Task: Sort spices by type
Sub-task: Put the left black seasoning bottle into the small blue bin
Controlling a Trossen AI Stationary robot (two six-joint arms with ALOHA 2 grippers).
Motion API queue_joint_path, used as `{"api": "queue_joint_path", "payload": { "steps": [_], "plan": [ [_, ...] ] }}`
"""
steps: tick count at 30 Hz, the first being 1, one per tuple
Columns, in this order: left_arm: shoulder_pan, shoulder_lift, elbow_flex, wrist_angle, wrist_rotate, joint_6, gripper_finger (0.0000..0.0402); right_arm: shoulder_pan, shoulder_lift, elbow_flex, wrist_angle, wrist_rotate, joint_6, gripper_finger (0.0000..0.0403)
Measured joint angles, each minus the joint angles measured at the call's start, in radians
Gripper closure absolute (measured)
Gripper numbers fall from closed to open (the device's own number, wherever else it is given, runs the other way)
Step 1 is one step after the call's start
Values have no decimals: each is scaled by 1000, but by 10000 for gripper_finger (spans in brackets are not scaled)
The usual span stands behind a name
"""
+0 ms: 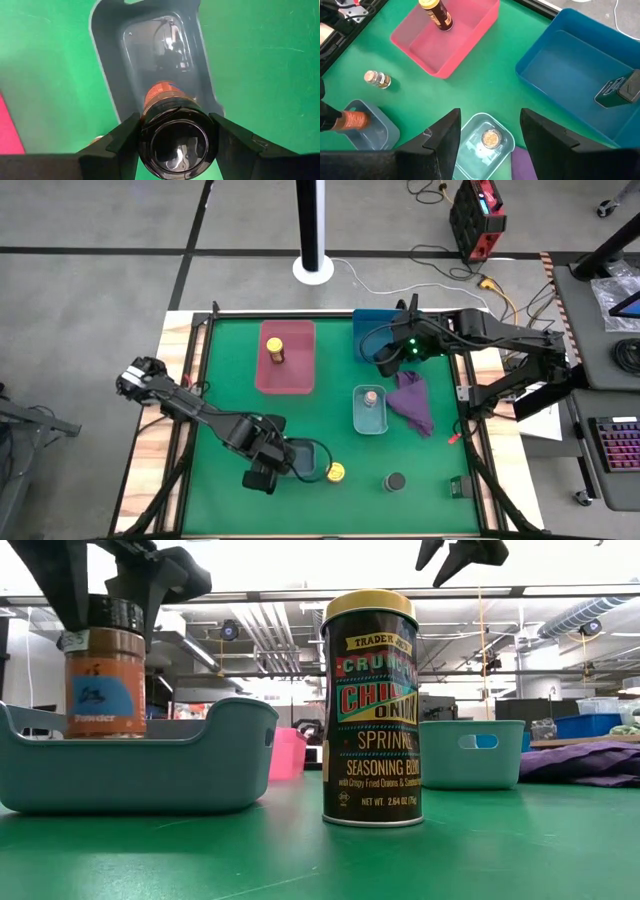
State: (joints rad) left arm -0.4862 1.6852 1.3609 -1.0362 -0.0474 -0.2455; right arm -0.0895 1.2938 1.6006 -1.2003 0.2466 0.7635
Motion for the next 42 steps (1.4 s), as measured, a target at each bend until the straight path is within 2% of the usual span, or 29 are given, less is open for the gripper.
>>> {"api": "queue_joint_path", "payload": {
  "steps": [26, 42],
  "plan": [
    [-2, 50, -1, 7, -24, -19, 200, 0, 0, 0, 0, -1, 7, 201],
    [-2, 54, -1, 6, -34, -27, 156, 16, 0, 0, 0, -1, 30, 176]
  ]
}}
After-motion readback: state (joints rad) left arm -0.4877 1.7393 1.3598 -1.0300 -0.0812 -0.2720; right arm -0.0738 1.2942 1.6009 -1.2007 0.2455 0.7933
